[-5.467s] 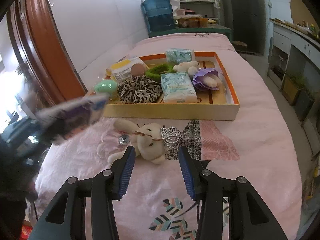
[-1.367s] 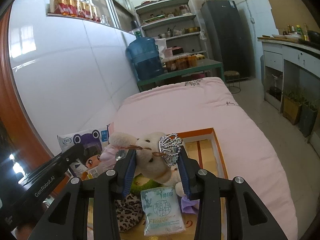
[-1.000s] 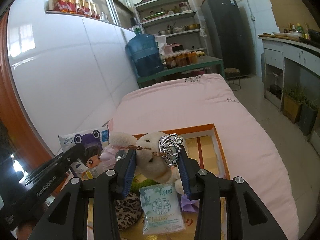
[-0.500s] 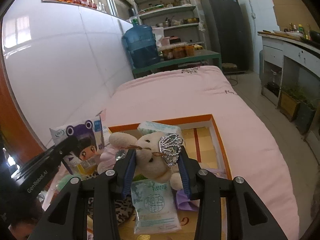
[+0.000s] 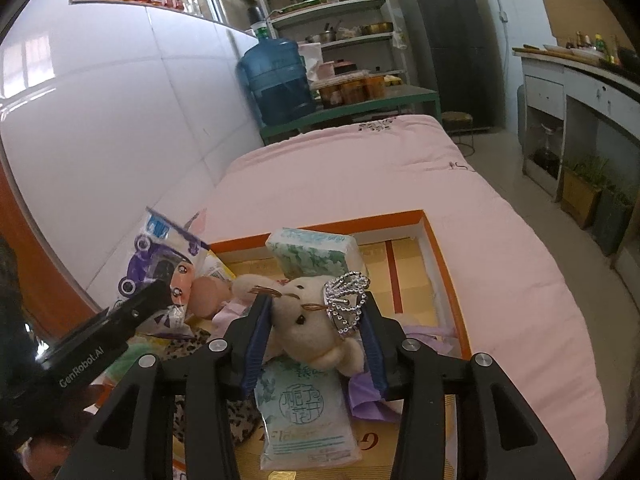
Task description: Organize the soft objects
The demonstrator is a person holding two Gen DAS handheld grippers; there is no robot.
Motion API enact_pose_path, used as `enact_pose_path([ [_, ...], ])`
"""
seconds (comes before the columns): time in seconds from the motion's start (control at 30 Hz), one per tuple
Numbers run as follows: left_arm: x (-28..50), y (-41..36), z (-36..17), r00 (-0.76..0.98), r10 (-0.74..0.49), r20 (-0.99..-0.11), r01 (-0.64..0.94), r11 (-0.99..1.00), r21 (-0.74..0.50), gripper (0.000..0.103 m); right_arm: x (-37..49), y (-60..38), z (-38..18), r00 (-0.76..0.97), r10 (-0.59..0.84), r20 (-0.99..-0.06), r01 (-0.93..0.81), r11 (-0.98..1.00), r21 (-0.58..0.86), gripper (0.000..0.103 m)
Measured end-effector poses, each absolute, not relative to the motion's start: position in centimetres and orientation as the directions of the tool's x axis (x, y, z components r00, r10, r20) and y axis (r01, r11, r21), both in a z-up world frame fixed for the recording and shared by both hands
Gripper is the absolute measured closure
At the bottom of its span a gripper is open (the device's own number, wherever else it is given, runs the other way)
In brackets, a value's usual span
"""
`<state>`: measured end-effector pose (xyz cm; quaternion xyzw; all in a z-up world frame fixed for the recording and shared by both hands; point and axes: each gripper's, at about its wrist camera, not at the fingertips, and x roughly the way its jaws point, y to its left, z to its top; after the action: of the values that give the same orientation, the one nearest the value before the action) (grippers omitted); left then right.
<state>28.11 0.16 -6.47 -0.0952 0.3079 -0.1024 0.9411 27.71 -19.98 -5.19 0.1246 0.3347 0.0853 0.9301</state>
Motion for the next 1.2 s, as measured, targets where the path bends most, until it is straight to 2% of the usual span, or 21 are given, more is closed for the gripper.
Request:
enact_pose_path([
  [0.17, 28.1, 0.4, -6.8, 0.786, -0.267, -0.558, 0.141, 0.956, -0.259, 0.050, 27.6, -20.2, -5.0, 0.769, 0.250, -0.588, -0.081, 0.951, 0.299, 0.055],
  [0.57, 27.2, 0.5, -5.9, 0.812, -0.281, -0.511, 0.162, 0.950, -0.266, 0.048, 26.5, -20.8, -3.7, 0.810, 0.213, -0.546, -0.063, 0.958, 0.281, 0.046],
  [0.7, 26.6, 0.4, -5.2, 0.828, -0.261, -0.496, 0.158, 0.958, -0.240, 0.037, 26.0, -21.0, -3.1, 0.827, 0.209, -0.522, -0.067, 0.958, 0.277, 0.042],
  [1.2, 22.3, 0.1, -0.5, 0.888, -0.285, -0.362, 0.211, 0.950, -0.231, 0.035, 24.9, -22.4, -1.9, 0.860, 0.186, -0.474, -0.030, 0.948, 0.318, 0.042],
])
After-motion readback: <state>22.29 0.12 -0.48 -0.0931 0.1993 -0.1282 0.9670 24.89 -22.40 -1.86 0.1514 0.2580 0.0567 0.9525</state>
